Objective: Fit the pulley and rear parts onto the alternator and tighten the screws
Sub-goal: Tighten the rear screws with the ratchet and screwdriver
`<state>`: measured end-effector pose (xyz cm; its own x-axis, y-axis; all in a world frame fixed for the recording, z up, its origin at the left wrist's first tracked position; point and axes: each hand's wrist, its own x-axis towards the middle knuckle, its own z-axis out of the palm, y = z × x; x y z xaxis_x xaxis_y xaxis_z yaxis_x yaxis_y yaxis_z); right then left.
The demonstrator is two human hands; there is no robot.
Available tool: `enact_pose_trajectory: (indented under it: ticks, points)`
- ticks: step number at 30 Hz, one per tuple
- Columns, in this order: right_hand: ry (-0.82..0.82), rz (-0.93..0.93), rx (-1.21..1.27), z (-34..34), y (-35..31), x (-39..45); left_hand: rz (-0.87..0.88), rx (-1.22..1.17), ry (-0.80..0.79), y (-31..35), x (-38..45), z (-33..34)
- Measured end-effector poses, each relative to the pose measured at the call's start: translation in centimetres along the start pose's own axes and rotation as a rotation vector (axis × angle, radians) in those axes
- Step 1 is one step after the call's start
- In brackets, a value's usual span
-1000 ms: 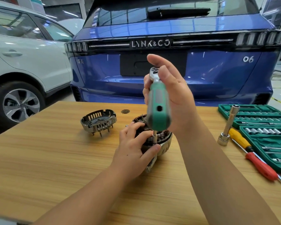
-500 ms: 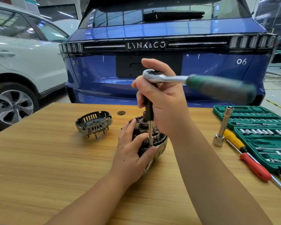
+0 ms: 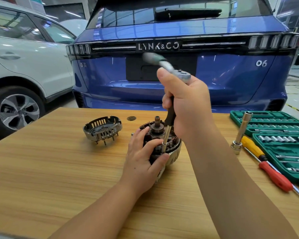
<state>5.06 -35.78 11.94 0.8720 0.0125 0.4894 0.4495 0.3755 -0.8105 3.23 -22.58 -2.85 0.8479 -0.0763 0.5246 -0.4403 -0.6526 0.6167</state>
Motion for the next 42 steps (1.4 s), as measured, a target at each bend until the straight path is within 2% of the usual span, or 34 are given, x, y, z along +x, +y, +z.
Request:
enact_pose_trajectory:
  ticks: [3,5,8,13,15,19,21,23,25,29,32,34,37,42]
  points:
    - [-0.136,0.094,0.198,-0.2,-0.2,-0.1,0.001,0.002,0.000,-0.1,0.0,0.0]
    - [-0.250,-0.013,0.189,0.2,0.2,-0.4,0.001,-0.005,0.009,-0.1,0.0,0.1]
    - [-0.331,-0.202,0.050,0.8,0.9,-0.6,0.000,-0.016,0.012,0.1,0.0,0.0]
    - [-0.563,-0.010,0.336,0.1,0.7,-0.3,-0.005,-0.012,0.000,0.2,-0.1,-0.1]
    - [-0.498,0.023,0.318,0.1,0.6,-0.1,-0.020,-0.005,0.003,0.3,-0.1,0.0]
    - [-0.141,-0.034,0.080,0.4,0.3,-0.3,0.009,-0.018,0.029,0.2,0.0,0.2]
    - [-0.016,-0.056,-0.020,0.2,0.2,-0.1,0.006,-0.012,0.026,0.0,0.1,0.2]
    - [-0.046,0.013,0.058,-0.1,0.1,0.0,0.007,0.000,0.031,-0.1,0.0,0.3]
    - [-0.180,0.018,0.178,-0.2,0.3,-0.1,0.008,0.001,0.042,-0.1,0.0,0.4]
    - [-0.349,-0.206,0.091,0.1,0.8,-0.3,0.015,-0.037,0.060,0.3,0.0,0.4]
    - [-0.517,-0.126,0.226,0.3,0.8,-0.4,0.014,-0.022,0.059,0.2,0.0,0.4]
    - [-0.554,-0.033,0.319,0.3,0.7,-0.4,0.029,-0.033,0.059,0.2,0.0,0.4]
    - [-0.421,-0.012,0.261,0.4,0.5,-0.5,0.044,-0.034,0.074,0.2,0.0,0.4]
    - [-0.031,-0.060,-0.009,0.5,0.2,-0.2,0.008,-0.017,0.045,0.1,0.0,0.4]
